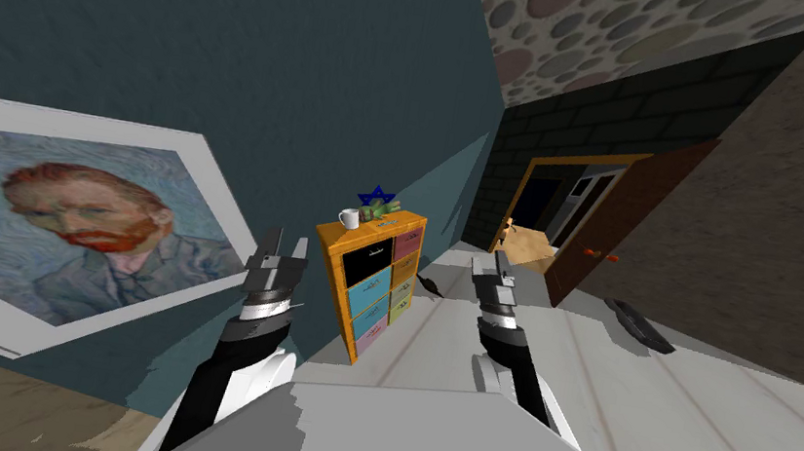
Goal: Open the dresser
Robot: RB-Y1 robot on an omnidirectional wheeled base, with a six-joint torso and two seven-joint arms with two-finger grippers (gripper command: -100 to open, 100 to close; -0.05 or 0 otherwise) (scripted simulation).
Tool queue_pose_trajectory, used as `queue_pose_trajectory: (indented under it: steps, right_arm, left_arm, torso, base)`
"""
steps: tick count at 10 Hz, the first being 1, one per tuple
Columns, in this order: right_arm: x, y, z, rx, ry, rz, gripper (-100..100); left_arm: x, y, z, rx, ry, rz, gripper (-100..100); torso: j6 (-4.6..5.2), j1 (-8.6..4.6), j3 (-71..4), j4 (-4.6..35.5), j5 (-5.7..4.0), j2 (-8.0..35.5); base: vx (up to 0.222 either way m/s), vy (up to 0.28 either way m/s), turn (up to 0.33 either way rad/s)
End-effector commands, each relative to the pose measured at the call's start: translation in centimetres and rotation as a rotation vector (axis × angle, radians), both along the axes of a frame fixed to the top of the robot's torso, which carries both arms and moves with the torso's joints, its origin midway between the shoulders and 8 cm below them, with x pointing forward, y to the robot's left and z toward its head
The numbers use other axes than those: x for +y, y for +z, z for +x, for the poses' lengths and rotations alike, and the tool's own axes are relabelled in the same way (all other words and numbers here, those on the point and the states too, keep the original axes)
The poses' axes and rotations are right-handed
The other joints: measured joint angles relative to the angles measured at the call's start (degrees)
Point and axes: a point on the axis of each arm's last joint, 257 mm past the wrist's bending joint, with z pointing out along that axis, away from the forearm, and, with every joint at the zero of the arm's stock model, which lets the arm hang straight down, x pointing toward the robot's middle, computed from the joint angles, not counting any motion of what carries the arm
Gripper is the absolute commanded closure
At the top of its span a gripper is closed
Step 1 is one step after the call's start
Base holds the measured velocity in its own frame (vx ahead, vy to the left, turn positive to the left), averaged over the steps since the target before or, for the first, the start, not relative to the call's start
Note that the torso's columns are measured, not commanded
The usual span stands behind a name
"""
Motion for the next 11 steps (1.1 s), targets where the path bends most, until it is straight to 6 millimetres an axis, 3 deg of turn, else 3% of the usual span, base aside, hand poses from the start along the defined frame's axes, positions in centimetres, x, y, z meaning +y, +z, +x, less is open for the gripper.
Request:
queue_pose_trajectory:
  steps: [1, 9, 10, 11]
  right_arm:
    - [0.0, 0.0, 0.0, 0.000, 0.000, 0.000, 0]
    - [0.0, 0.0, 0.0, 0.000, 0.000, 0.000, 0]
    - [0.0, 0.0, 0.0, 0.000, 0.000, 0.000, 0]
    - [0.0, 0.0, 0.0, 0.000, 0.000, 0.000, 0]
  left_arm:
    - [0.0, 0.0, 0.0, 0.000, 0.000, 0.000, 0]
    - [0.0, 0.0, 0.0, 0.000, 0.000, 0.000, 0]
    - [-0.3, -0.7, 0.5, 0.022, -0.020, 0.030, -100]
    - [-0.3, -1.2, 0.8, 0.035, -0.028, 0.040, -100]
  torso:
    - [0.00, 0.00, -4.7, 2.3, 0.00, 2.3]
    - [0.00, 0.00, -70.7, 35.4, 0.00, 35.4]
    - [0.00, 0.00, -79.2, 39.6, 0.00, 39.6]
    - [0.00, -0.05, -83.2, 41.5, -0.01, 41.5]
  base:
    - [0.000, 0.000, 0.000]
    - [0.000, 0.000, 0.000]
    - [0.027, -0.024, 0.027]
    - [0.037, -0.051, 0.038]
